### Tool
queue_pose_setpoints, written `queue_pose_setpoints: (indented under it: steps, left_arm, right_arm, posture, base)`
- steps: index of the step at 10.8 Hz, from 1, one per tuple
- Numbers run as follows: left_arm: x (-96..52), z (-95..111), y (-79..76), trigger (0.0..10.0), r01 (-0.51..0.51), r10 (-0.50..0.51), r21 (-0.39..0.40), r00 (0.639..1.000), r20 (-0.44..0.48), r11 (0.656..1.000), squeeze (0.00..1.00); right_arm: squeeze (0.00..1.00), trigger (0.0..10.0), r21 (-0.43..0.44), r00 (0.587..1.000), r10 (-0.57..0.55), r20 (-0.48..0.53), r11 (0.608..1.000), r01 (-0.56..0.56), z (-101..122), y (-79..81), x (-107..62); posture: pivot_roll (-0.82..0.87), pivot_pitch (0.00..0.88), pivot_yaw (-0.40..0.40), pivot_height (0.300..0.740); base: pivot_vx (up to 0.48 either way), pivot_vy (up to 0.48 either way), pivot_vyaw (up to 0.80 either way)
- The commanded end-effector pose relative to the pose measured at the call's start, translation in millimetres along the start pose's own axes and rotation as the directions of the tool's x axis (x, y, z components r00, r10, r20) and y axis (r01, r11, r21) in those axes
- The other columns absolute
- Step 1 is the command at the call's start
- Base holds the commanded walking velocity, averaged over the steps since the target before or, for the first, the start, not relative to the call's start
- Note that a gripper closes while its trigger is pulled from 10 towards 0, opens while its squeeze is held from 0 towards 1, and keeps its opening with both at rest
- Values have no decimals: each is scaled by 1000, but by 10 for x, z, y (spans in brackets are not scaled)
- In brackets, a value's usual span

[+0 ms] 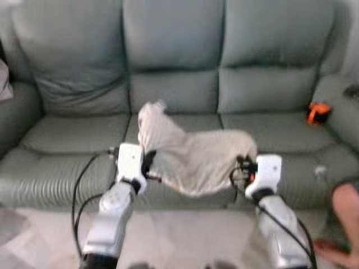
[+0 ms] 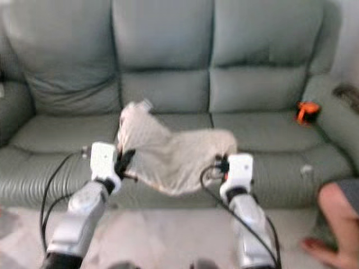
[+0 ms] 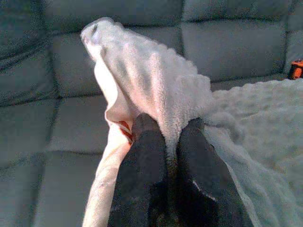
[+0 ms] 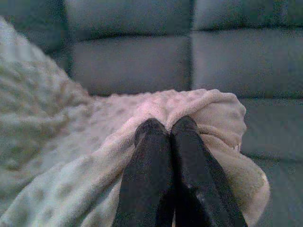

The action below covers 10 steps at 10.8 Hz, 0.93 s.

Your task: Move the pillow to the sofa

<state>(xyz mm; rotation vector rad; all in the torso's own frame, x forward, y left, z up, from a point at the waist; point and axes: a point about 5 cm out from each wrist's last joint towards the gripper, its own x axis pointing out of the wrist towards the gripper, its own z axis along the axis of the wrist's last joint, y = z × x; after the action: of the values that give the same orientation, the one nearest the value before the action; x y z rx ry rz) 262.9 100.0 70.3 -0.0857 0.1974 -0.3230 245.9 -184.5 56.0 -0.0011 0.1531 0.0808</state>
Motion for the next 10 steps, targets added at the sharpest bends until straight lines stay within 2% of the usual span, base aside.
queue_pose_setpoints:
  steps: [1,10]
  left_arm:
    - [32,83,-56,10000,27,-27,18,999,30,999,0]
    - [50,76,-63,10000,28,-29,23,999,25,999,0]
  right_arm:
    - [0,10000,-3,999,-3,46,1000,3,99,0,24]
    - [0,10000,-2,998,27,51,1000,-27,100,54,22]
  posture:
    - [4,0,16,740]
    - [-1,0,20,740]
  base:
    - [277,0,0]
    - [299,0,0]
